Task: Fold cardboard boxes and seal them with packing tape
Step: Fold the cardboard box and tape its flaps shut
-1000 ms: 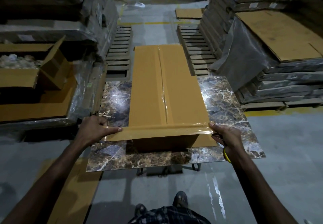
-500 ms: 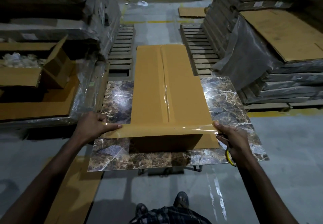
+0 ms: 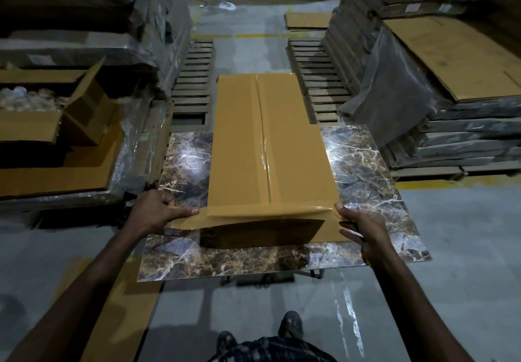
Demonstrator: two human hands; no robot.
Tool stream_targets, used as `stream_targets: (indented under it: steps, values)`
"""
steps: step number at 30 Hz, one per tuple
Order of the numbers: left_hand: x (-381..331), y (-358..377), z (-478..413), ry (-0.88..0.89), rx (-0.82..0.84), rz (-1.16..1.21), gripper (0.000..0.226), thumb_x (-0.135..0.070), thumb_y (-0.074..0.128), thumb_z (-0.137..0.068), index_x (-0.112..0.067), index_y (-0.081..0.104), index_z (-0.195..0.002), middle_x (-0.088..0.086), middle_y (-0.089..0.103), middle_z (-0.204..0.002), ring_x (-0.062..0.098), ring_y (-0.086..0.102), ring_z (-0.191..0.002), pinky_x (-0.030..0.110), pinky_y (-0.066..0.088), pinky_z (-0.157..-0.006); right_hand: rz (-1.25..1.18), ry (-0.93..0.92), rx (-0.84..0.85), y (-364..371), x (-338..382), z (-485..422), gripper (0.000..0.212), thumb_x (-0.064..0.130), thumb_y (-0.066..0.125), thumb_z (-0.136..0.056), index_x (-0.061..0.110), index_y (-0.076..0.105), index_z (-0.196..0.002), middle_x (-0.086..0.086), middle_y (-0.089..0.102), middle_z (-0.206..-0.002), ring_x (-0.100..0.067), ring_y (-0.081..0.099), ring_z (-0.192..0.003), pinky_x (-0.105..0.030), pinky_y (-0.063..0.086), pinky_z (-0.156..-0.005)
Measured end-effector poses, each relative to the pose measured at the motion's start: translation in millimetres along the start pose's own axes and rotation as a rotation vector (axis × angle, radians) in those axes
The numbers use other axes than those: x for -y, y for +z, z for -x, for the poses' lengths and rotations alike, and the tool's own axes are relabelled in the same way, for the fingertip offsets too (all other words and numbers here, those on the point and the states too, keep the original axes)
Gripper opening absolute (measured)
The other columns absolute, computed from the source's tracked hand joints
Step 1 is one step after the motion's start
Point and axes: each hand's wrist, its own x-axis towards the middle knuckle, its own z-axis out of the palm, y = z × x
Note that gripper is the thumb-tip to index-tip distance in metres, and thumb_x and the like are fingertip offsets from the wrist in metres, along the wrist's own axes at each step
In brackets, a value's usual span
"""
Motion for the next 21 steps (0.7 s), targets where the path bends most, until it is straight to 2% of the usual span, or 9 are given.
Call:
stream_targets:
  steps: [4, 7, 10, 12, 17, 19, 21]
  values:
    - [2.1, 7.6, -0.6, -0.036, 0.012, 0.038, 0.061, -0.052, 0.095, -0.056, -0.021, 0.045, -0.038, -0.005, 0.04, -0.041, 0.018, 0.047, -0.047, 0.031, 0.035, -0.061, -0.006, 0.111, 0.079, 3.5, -4.7, 1.9, 0.029, 0.027, 0.085, -0.083, 0.008, 0.072, -0.102, -0.007, 0.071, -0.093, -0.022, 0.068, -0.087, -0.036, 0.065, -0.071]
    - [2.5, 10.7, -1.4, -0.063, 0.045, 0.056, 0.065, -0.067, 0.095, -0.049, -0.023, 0.049, -0.038, -0.005, 0.04, -0.04, 0.018, 0.046, -0.047, 0.03, 0.034, -0.06, -0.016, 0.205, 0.15, 4.1, -8.6, -1.0, 0.034, 0.035, 0.083, -0.083, 0.014, 0.073, -0.107, -0.004, 0.07, -0.098, -0.02, 0.064, -0.084, -0.038, 0.065, -0.072]
    - [1.4, 10.5, -4.1, -0.086, 0.061, 0.064, 0.068, -0.079, 0.086, -0.042, -0.022, 0.05, -0.04, -0.003, 0.042, -0.042, 0.017, 0.047, -0.047, 0.029, 0.035, -0.059, 0.013, 0.237, 0.189, 2.6, -5.5, -1.2, 0.05, 0.043, 0.088, -0.066, 0.018, 0.075, -0.106, 0.001, 0.072, -0.097, -0.018, 0.06, -0.078, -0.04, 0.064, -0.074]
    - [-3.4, 10.4, -6.3, -0.073, 0.075, 0.048, 0.07, -0.075, 0.09, -0.045, -0.021, 0.046, -0.042, -0.004, 0.041, -0.043, 0.015, 0.043, -0.046, 0.029, 0.031, -0.058, 0.036, 0.237, 0.19, 0.8, -4.0, -0.8, 0.06, 0.047, 0.091, -0.053, 0.02, 0.077, -0.106, 0.003, 0.074, -0.098, -0.016, 0.056, -0.074, -0.042, 0.064, -0.076]
    - [-13.3, 13.5, -12.7, -0.029, 0.095, -0.023, 0.06, -0.053, 0.095, -0.057, -0.02, 0.045, -0.048, -0.004, 0.037, -0.043, 0.015, 0.038, -0.046, 0.028, 0.025, -0.056, 0.024, 0.239, 0.18, -2.4, -4.9, -2.6, 0.042, 0.042, 0.089, -0.074, 0.02, 0.077, -0.109, 0.002, 0.076, -0.108, -0.012, 0.045, -0.062, -0.042, 0.064, -0.074]
    - [-12.6, 14.1, -14.0, -0.024, 0.093, -0.037, 0.06, -0.047, 0.097, -0.061, -0.02, 0.045, -0.048, -0.004, 0.037, -0.043, 0.014, 0.037, -0.045, 0.028, 0.024, -0.056, 0.054, 0.219, 0.128, -1.0, -8.6, -6.2, 0.039, 0.033, 0.084, -0.084, 0.019, 0.071, -0.117, -0.003, 0.072, -0.103, -0.013, 0.045, -0.065, -0.043, 0.063, -0.078]
    - [-10.1, 13.2, -14.0, -0.019, 0.096, -0.034, 0.06, -0.046, 0.097, -0.061, -0.02, 0.045, -0.048, -0.005, 0.036, -0.044, 0.014, 0.037, -0.045, 0.028, 0.025, -0.055, 0.052, 0.182, 0.047, -0.2, -20.8, -7.7, 0.048, 0.023, 0.082, -0.087, 0.019, 0.061, -0.13, -0.006, 0.067, -0.102, -0.017, 0.05, -0.072, -0.04, 0.059, -0.076]
